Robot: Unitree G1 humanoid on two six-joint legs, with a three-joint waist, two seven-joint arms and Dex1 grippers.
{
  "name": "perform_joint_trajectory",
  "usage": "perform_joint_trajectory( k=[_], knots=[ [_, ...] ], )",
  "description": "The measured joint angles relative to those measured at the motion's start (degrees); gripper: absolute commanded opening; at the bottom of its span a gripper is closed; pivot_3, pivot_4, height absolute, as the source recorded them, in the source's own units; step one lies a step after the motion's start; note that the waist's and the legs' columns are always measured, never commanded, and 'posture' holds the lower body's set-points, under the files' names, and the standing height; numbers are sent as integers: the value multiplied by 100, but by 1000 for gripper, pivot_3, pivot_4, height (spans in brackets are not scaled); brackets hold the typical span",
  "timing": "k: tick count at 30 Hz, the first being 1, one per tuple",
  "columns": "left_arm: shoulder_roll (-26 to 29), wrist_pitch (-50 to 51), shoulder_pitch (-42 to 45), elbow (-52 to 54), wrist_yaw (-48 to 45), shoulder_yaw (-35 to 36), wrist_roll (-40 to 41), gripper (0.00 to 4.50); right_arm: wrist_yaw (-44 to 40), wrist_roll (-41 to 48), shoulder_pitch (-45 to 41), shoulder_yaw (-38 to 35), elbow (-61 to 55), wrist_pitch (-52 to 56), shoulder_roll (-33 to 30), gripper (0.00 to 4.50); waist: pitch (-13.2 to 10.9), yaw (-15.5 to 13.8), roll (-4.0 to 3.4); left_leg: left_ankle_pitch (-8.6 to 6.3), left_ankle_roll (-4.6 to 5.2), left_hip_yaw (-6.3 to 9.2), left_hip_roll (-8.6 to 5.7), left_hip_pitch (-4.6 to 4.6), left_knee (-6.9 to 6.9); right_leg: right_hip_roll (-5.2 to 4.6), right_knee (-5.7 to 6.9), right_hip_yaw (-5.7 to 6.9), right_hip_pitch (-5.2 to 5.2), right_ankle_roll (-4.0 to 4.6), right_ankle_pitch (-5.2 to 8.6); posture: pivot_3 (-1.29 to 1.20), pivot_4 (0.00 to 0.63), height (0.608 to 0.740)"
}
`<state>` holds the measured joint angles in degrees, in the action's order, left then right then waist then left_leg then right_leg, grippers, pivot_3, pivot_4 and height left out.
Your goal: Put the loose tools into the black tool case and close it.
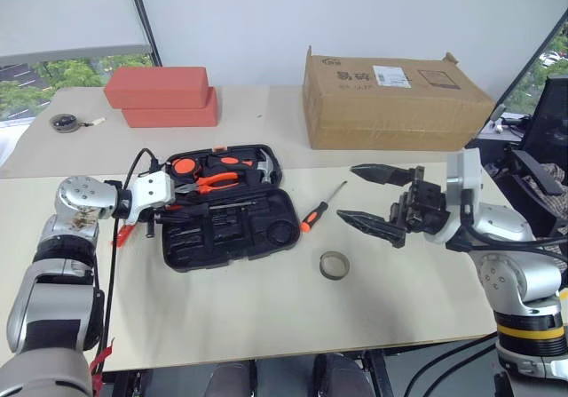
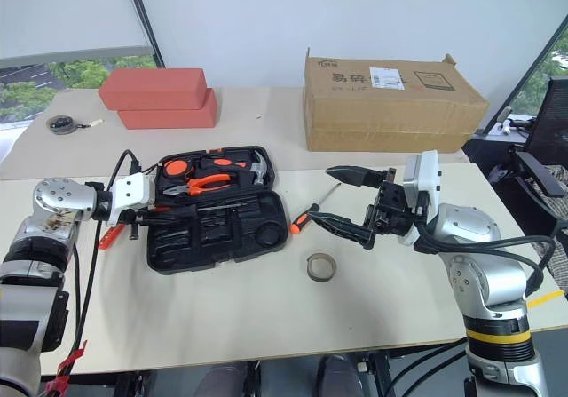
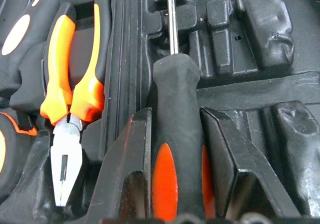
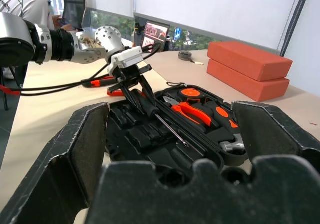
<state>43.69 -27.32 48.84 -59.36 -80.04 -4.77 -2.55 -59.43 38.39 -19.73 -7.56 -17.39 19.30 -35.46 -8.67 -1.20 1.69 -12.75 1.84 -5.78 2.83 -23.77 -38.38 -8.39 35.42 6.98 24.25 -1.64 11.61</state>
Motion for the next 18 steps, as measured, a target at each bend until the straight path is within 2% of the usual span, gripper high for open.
perform_joint_trajectory(
  k=[18],
  knots=[
    [-244, 502, 46, -4, 472, -220, -209, 1035, 19, -85, 46, 3, -9, -22, 1, 4500, 2, 11, -4, 0, 0, 47, 6, 2, -45, -2, 34, -2, -7, -3, 3, 0, 150, 713]
  ],
)
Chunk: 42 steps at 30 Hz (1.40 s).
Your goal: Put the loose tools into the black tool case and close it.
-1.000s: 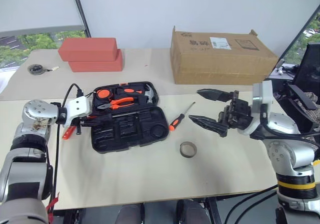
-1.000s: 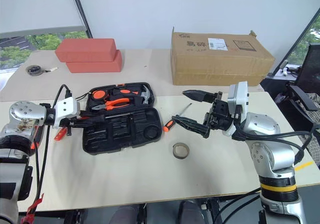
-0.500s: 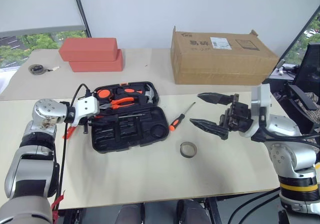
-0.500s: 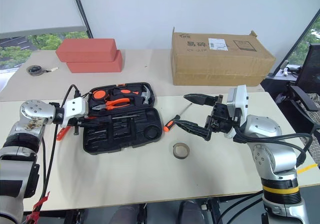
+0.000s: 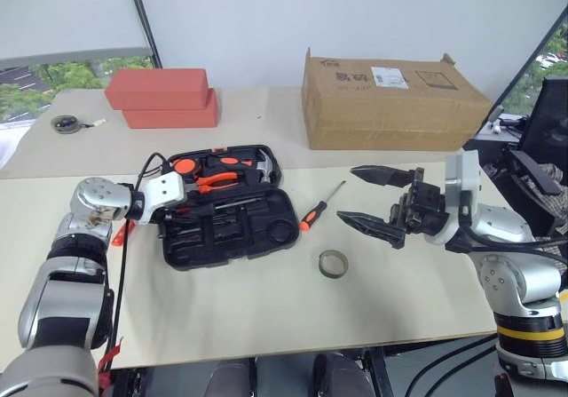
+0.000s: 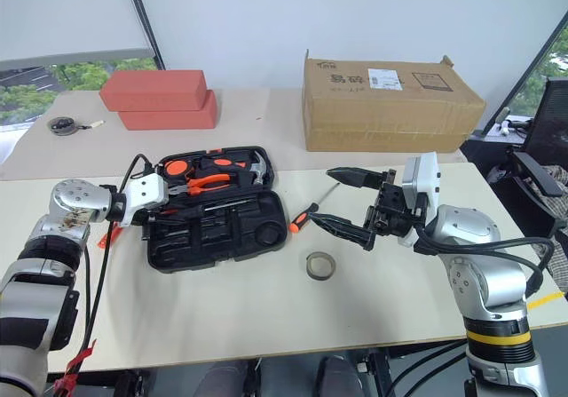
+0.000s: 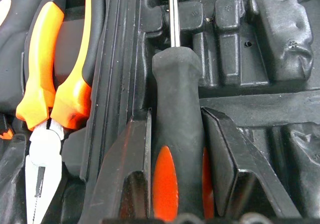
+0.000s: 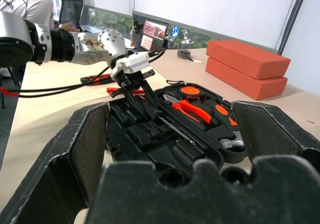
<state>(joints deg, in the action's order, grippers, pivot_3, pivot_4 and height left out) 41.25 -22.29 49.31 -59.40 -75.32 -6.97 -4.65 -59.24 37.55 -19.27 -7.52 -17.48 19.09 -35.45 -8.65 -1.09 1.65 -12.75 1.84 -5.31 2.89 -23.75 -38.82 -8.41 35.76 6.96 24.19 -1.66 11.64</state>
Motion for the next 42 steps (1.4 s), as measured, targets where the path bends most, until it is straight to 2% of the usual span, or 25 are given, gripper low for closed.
perform_joint_trajectory(
  k=[1, 3, 5, 9, 19, 22, 28, 30, 31, 42],
  knots=[
    [-6, 4, 3, 0, 7, -3, 0, 1035, -1, -25, 1, 0, 0, -3, 0, 4500, 0, -6, 0, 0, 0, 3, 0, 0, 0, 0, 0, 0, 0, 0, 0, 0, 150, 713],
    [-16, 20, 15, 1, 0, -10, 4, 2035, -3, -27, 1, 0, 0, -10, 3, 4500, 1, -19, -1, 0, 0, 6, -1, -1, 0, -1, 0, 0, 0, 0, 0, 0, 150, 713],
    [-22, 27, 36, 30, -64, -9, 26, 2513, -7, -29, 8, -1, 0, -23, 8, 4500, 6, -43, -10, 0, 1, 8, -2, -1, 2, 0, 1, 2, 0, 0, 0, 0, 150, 713],
    [-32, -14, 41, 42, 38, -15, 15, 4020, -28, -30, 48, -1, 1, -73, 22, 4500, 10, -67, -18, 1, 1, 7, -2, -2, 0, 1, 6, 2, 1, 0, 0, 0, 150, 713],
    [-27, 515, -57, 610, 175, 718, 782, 4020, -26, -34, 57, 0, 2, -122, 46, 4500, 8, -25, -15, -15, 24, 4, -12, -31, 0, 2, 3, 4, 15, 19, -12, 0, 150, 713],
    [-41, 858, -214, 995, 433, 953, 1013, 3317, -28, -35, 59, 0, 2, -122, 47, 4500, 8, 13, -15, -20, 34, 4, -16, -33, 2, 2, 8, 5, 12, 20, -13, 0, 150, 713],
    [-391, 1307, -875, 1752, 1174, 1042, 1142, 927, -110, -35, 56, 1, 70, -130, 46, 4500, 8, 39, -15, -21, 34, 4, -17, -34, -1, 1, -2, 3, 7, 0, -6, 0, 150, 713],
    [-506, 1406, -1043, 1886, 1328, 1013, 1137, 266, -159, -39, 54, 1, 138, -157, 46, 4500, 8, 36, -14, -20, 32, 6, -17, -33, -3, 1, -8, 3, 9, -3, -4, 0, 150, 713],
    [-565, 1472, -1190, 2053, 1454, 997, 1130, 77, -187, -44, 51, 1, 168, -181, 46, 4500, 8, 36, -14, -19, 30, 6, -15, -32, -3, 1, -9, 3, 9, -5, -3, 0, 150, 713],
    [-927, 1221, -1611, 2488, 2541, 821, 823, 77, -199, -75, 135, -1, 192, -228, 45, 4500, 8, 4, -15, -16, 24, 7, -10, -8, -4, -2, -6, -4, -5, -5, -2, 0, 150, 713]
  ],
)
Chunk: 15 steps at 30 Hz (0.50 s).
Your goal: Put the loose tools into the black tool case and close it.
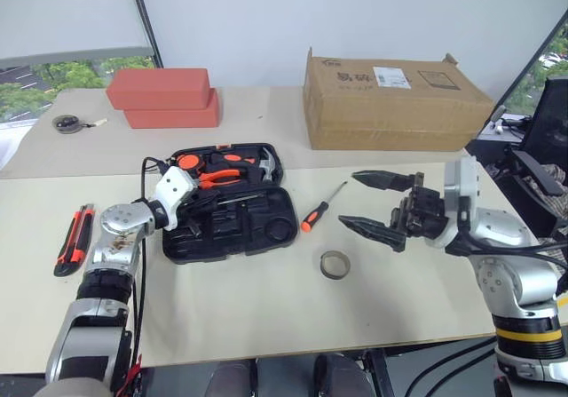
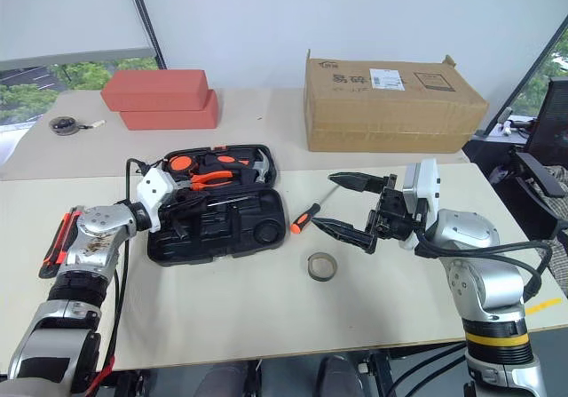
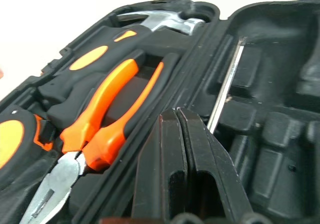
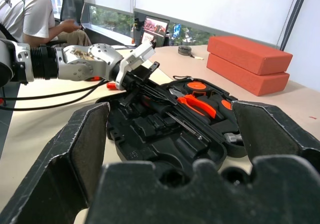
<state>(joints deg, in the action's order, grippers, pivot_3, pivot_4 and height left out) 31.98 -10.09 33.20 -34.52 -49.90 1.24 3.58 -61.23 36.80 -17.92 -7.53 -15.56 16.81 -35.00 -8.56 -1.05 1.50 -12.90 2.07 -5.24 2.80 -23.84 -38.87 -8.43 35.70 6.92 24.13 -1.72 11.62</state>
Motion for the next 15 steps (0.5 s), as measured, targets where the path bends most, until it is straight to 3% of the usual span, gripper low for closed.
perform_joint_trajectory(
  k=[15],
  knots=[
    [-182, -468, -199, -248, 1002, -286, -527, 77, 8, -1, 15, 0, -7, -3, -32, 4500, 56, 15, -68, -1, -1, -2, 5, 34, 2, -1, 2, -6, -15, -7, 5, 0, 150, 713]
  ],
)
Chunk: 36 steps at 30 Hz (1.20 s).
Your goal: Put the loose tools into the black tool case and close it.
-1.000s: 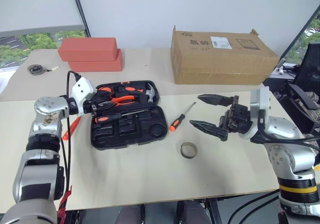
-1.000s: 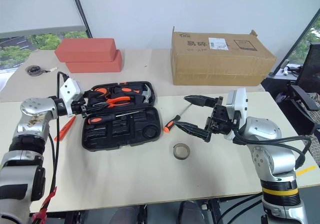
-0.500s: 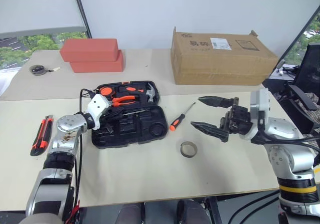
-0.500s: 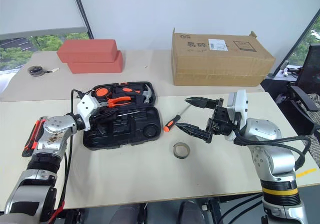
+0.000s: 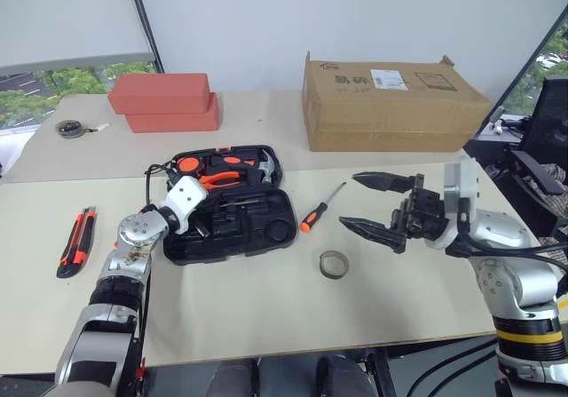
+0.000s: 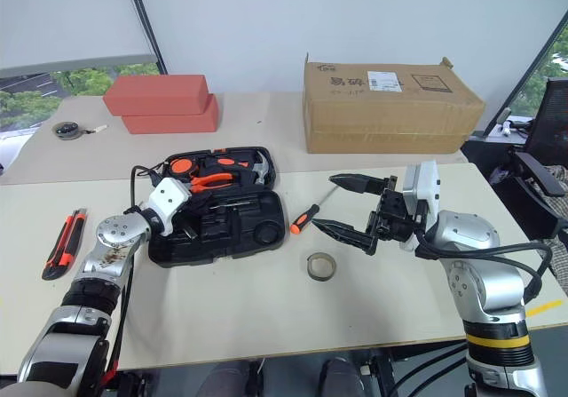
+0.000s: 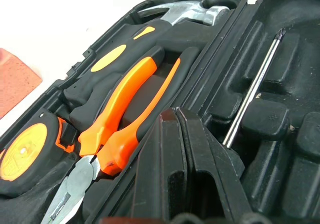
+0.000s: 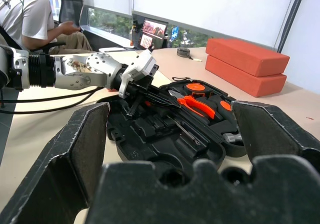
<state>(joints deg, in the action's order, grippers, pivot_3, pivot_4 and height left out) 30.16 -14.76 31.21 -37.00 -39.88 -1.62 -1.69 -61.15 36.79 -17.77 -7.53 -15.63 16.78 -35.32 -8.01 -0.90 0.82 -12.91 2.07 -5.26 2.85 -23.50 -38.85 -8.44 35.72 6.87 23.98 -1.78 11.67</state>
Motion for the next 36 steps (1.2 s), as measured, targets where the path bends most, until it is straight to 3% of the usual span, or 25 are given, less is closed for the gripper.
perform_joint_trajectory(
  k=[22, 29, 36],
  knots=[
    [-131, 81, -61, -223, 147, 8, -10, 77, -76, -82, 15, 0, 25, -22, -122, 4500, 103, 5, -82, -21, -33, -2, 4, 32, 4, -7, -2, -3, 0, 0, 2, 0, 150, 713],
    [-161, 1029, -284, 359, -512, 511, 993, 77, -41, -84, 77, -2, 14, -22, -122, 4500, 98, 28, -73, -21, -1, -12, 3, -2, 7, -6, -16, -7, 9, -1, 3, 0, 150, 713],
    [194, 2835, -500, 1492, -1218, 1108, 2305, 77, 6, -176, 73, 12, 15, -23, -105, 4500, 16, 25, 25, -28, 2, -5, -1, -35, 9, 5, -16, 4, 30, 18, -7, 0, 150, 713]
  ],
)
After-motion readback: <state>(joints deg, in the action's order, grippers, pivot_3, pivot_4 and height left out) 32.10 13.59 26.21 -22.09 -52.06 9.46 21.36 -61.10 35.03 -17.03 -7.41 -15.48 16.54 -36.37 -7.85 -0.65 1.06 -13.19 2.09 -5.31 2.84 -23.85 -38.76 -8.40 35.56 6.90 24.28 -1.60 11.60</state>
